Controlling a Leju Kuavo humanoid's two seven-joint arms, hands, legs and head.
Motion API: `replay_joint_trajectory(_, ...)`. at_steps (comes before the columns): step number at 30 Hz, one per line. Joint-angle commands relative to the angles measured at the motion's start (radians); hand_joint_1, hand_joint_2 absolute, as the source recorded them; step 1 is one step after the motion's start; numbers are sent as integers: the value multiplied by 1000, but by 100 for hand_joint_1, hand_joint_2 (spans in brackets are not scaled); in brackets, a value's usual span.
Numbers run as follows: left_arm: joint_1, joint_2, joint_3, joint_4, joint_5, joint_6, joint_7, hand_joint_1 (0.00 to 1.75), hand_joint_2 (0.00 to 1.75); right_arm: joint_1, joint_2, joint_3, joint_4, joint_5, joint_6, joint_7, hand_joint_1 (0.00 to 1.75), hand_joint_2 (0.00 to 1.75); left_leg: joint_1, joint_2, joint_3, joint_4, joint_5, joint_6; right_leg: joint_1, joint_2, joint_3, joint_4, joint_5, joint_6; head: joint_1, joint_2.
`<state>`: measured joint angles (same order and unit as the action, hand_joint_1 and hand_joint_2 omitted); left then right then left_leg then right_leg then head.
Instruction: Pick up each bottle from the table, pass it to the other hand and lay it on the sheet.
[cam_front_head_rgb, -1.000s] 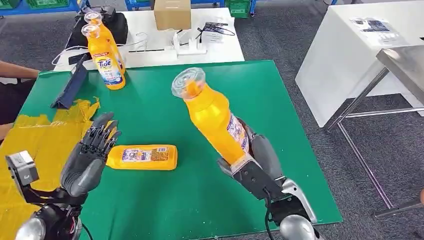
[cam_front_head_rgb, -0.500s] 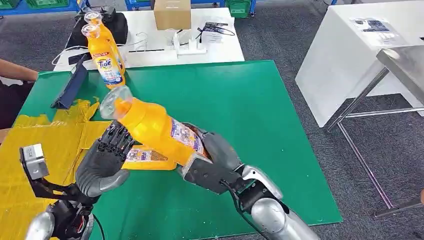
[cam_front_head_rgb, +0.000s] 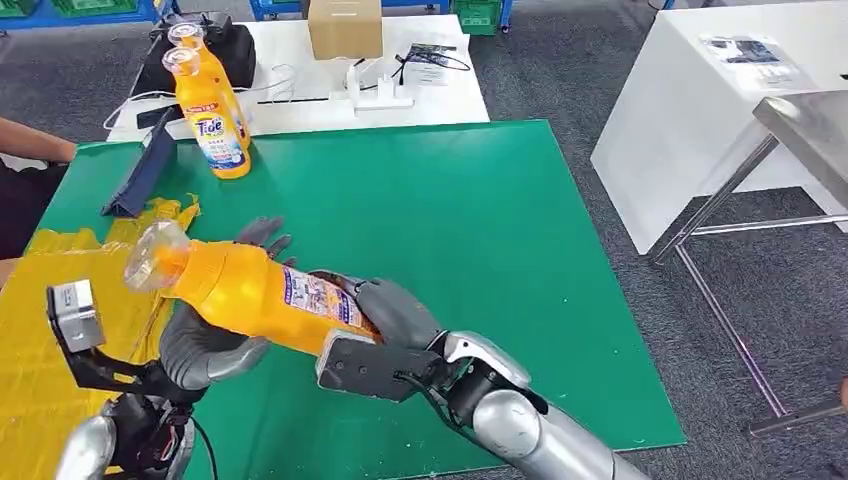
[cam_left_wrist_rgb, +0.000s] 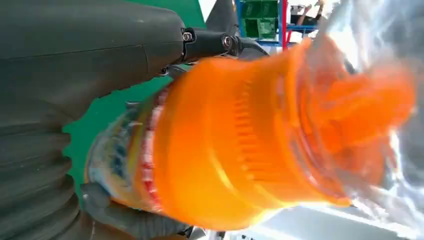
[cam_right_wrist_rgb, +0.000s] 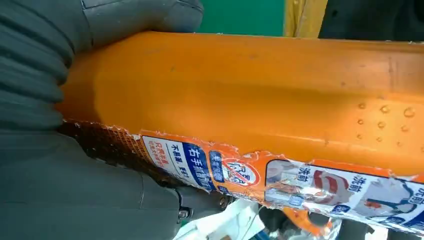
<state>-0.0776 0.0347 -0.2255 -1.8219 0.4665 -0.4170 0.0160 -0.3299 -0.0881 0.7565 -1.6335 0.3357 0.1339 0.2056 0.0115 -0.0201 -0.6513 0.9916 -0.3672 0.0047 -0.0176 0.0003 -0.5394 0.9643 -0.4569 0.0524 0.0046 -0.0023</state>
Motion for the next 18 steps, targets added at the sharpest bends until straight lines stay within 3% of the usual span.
replay_joint_trajectory(1, -50, -7, -33, 70, 4, -3, 8, 0, 175, -95, -5, 118, 104, -36, 20, 6, 175, 175, 0, 2, 3, 1, -1, 0, 0, 0, 3, 0, -1, -2, 0, 0)
replay_joint_trajectory(10, -65, -23, -44, 76, -16, 28, 16, 3, 175, -146, -7, 212, 165, -103, 11, 23, 175, 175, 0, 1, 2, 0, 0, 0, 0, 0, 2, 0, 0, -2, 0, 0)
replay_joint_trajectory(11, -62, -24, -43, 75, -14, 28, 15, 175, 175, -143, -10, 211, 164, -105, 8, 23, 175, 175, 0, 1, 3, 1, -1, 0, 0, 0, 4, 0, -1, -2, 0, 0)
replay_joint_trajectory(18, -47, -21, -32, 63, -26, 20, -2, 175, 175, -115, -36, 188, 152, -96, -4, 20, 175, 175, 0, 0, 3, 0, -1, 0, 0, -1, 3, -1, -1, -2, 0, 0)
